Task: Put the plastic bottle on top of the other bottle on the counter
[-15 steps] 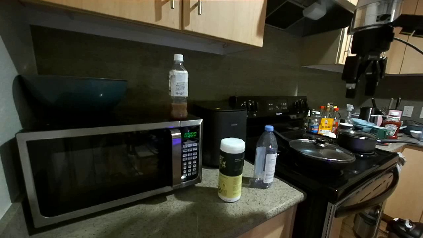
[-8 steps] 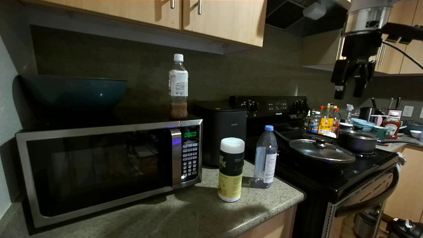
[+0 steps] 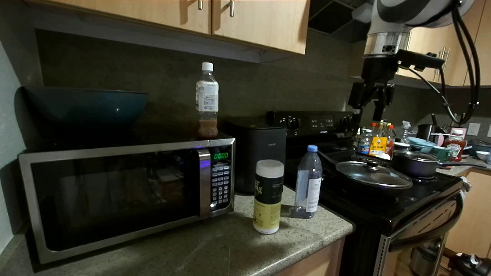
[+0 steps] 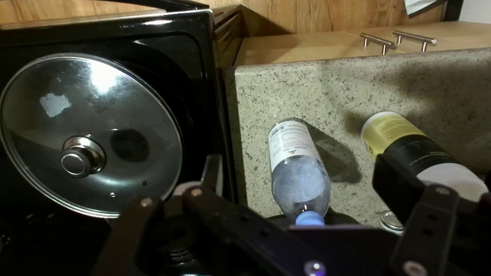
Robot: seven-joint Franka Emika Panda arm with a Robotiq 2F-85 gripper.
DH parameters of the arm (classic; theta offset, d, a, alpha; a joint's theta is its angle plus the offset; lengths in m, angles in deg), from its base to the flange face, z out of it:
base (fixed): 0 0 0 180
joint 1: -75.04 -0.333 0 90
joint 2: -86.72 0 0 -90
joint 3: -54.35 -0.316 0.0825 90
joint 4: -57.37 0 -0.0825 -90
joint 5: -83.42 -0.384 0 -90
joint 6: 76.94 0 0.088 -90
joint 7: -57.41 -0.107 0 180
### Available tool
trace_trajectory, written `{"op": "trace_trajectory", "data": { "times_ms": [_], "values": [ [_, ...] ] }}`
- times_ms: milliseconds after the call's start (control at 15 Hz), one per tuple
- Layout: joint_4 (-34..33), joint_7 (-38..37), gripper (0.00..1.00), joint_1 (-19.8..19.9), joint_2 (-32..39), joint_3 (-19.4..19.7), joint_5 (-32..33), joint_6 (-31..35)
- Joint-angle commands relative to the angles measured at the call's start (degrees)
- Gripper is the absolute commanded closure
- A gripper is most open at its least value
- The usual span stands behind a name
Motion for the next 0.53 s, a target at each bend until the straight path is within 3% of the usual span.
{"op": "trace_trajectory", "data": {
  "times_ms": [0,467],
  "values": [
    [-0.62,0.09,0.0,0.34,0.84,-0.45,-0.1,-0.12],
    [-3.08,1.49,0.0,-0.19,4.22,-0.47,-1.14,1.02]
  ]
}}
